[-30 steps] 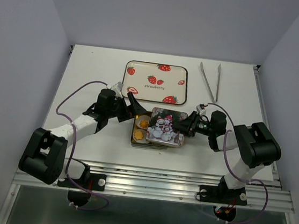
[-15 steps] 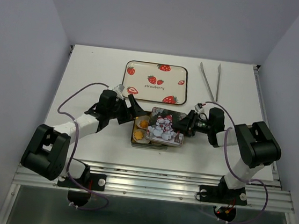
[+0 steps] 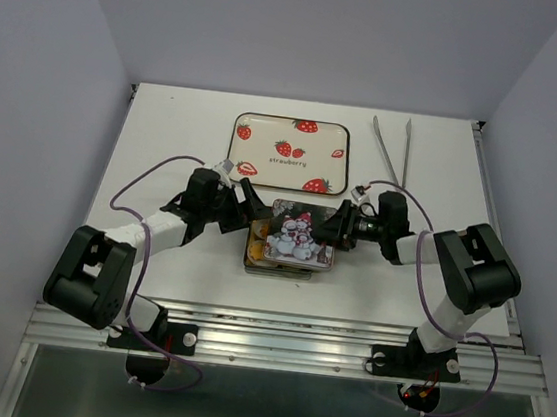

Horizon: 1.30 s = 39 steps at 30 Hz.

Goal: Pack the cookies

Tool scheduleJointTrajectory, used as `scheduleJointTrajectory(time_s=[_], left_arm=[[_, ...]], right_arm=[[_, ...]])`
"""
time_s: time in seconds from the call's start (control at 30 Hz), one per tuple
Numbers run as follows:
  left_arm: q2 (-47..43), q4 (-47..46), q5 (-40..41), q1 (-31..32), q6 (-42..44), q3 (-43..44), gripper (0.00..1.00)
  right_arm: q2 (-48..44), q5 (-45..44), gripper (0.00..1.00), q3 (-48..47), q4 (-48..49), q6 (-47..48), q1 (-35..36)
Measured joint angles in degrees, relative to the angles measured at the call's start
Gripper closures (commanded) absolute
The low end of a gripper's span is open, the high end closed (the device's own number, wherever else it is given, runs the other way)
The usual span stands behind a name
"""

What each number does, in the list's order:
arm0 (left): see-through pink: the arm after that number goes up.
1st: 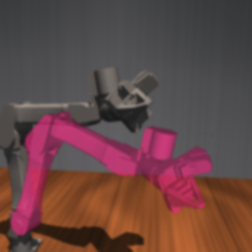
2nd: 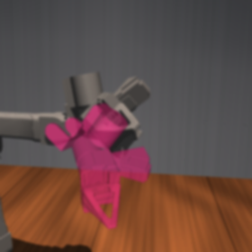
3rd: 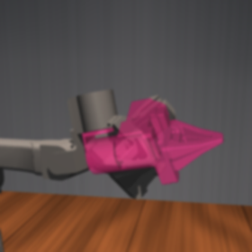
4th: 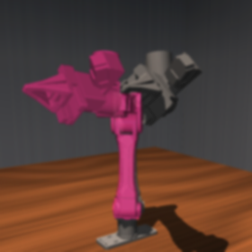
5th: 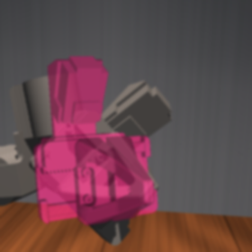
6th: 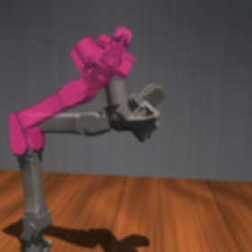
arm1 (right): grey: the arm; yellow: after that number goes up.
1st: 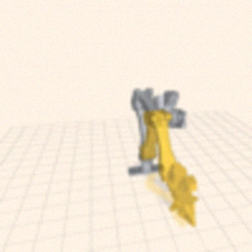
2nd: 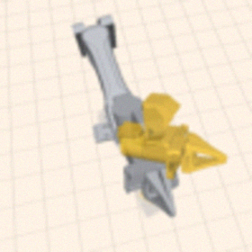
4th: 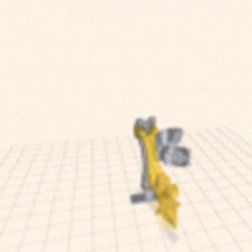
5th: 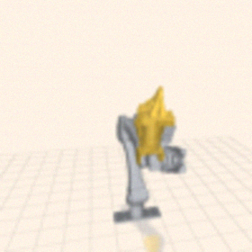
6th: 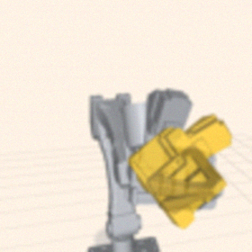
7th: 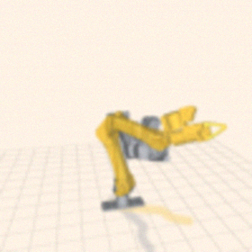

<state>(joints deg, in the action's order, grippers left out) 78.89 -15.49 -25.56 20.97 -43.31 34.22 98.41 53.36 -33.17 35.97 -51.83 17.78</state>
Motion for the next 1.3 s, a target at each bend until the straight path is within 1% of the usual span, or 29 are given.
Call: scheduleJointTrajectory(time_s=[0.07, 0.33, 0.43, 0.6, 0.93, 1.1, 1.2, 1.27, 1.3], left_arm=[[0.1, 0.0, -0.2, 0.0, 0.0, 0.0, 0.01], [0.1, 0.0, -0.1, 0.0, 0.2, 0.0, 0.01], [0.1, -0.1, 0.2, 0.0, 0.2, 0.0, 0.01], [0.1, -0.1, 1.1, -0.1, 0.2, 0.0, 0.01], [-0.2, -0.7, 2.3, -0.1, -0.6, -1.1, 0.01], [-1.7, -1.0, 3.4, 0.5, -2.0, -2.6, 0.01], [-2.3, -0.8, 4.1, 0.7, -2.4, -2.8, 0.01], [-2.5, -0.7, 4.6, 0.8, -2.6, -2.9, 0.01], [-2.5, -0.6, 4.7, 0.8, -2.7, -2.9, 0.01]], right_arm=[[0.0, -0.3, 0.37, -0.7, -1.5, 0.9, 0.3], [1.3, -1.1, 0.34, -2.8, -5.4, 3.2, 1.4], [1.4, -1.9, 0.31, -3.6, -7.7, 4.6, 2.2], [1.4, -3.5, 0.29, -5.5, -11.6, 7.3, 3.8], [-0.7, -6.8, 0.23, -7.0, -18.3, 11.7, 6.7], [-2.3, -9.0, 0.17, -8.4, -23.1, 14.2, 8.2], [-2.7, -11.0, 0.16, -10.2, -26.9, 16.1, 9.5], [-3.0, -12.5, 0.12, -11.2, -29.1, 17.2, 10.4], [-3.1, -13.3, 0.08, -11.6, -30.1, 17.9, 10.8]])
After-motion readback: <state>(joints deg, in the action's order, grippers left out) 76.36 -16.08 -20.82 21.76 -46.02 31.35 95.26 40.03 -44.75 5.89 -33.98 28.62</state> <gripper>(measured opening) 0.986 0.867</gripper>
